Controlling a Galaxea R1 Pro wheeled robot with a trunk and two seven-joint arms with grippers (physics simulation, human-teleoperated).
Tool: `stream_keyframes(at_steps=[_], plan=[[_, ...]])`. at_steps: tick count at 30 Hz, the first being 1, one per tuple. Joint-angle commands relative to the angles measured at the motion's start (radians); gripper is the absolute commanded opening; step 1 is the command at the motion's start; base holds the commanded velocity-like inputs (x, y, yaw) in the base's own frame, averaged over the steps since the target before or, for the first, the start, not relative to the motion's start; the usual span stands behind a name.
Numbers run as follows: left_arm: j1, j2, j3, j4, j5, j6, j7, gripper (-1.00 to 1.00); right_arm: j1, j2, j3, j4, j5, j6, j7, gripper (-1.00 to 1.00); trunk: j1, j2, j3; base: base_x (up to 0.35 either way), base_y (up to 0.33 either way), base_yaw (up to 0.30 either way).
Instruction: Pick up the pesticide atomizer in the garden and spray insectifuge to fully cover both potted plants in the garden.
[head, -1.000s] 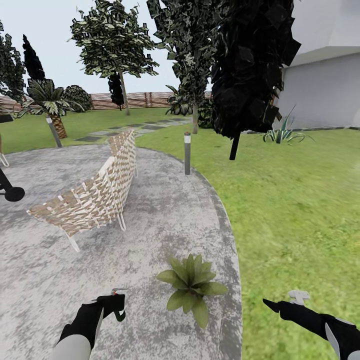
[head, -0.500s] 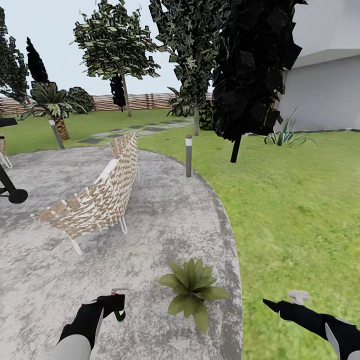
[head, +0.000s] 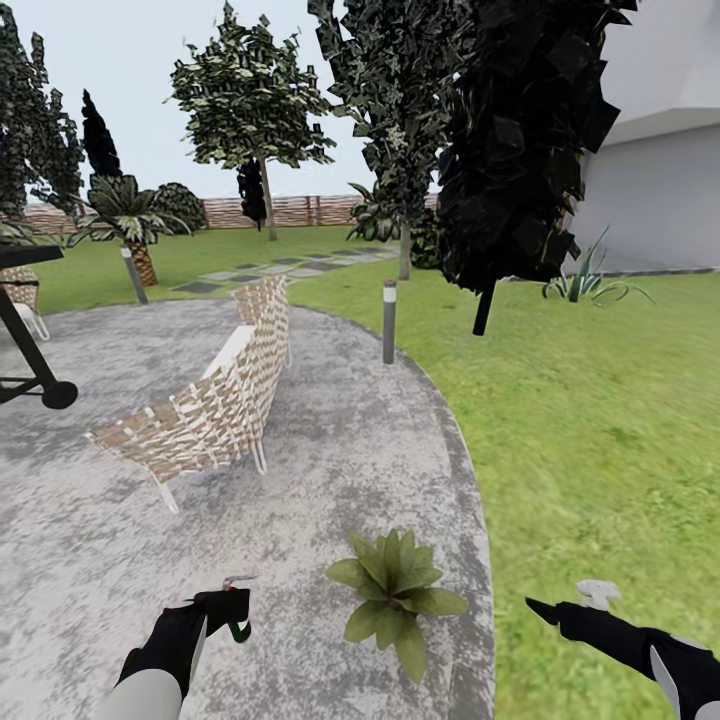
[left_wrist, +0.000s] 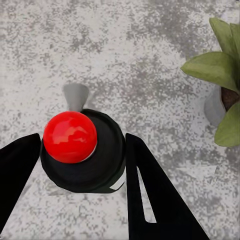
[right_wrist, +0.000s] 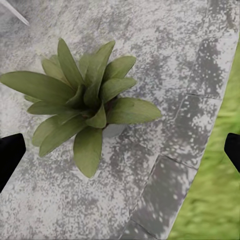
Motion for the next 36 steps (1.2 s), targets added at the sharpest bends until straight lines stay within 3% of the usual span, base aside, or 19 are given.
stream_keyframes(at_steps=[1, 22, 36], plan=[[-0.001, -0.002, 0.008, -0.003, -0.007, 0.003, -0.009, -1.0, -0.001, 0.001, -0.008, -0.001, 0.003, 0.01, 0.007, 1.0, -0.004, 0.007, 0.004, 0.0, 0.0, 0.102], [-0.001, -0.002, 0.008, -0.003, -0.007, 0.003, -0.009, -1.0, -0.001, 0.001, -0.008, -0.001, 0.003, 0.01, 0.007, 1.0, -0.085, 0.154, 0.098, 0.0, 0.0, 0.088], [-0.001, -0.002, 0.008, -0.004, -0.007, 0.003, -0.009, -1.0, -0.001, 0.001, -0.008, -0.001, 0.003, 0.01, 0.007, 1.0, -0.131, 0.238, 0.137, 0.0, 0.0, 0.002]])
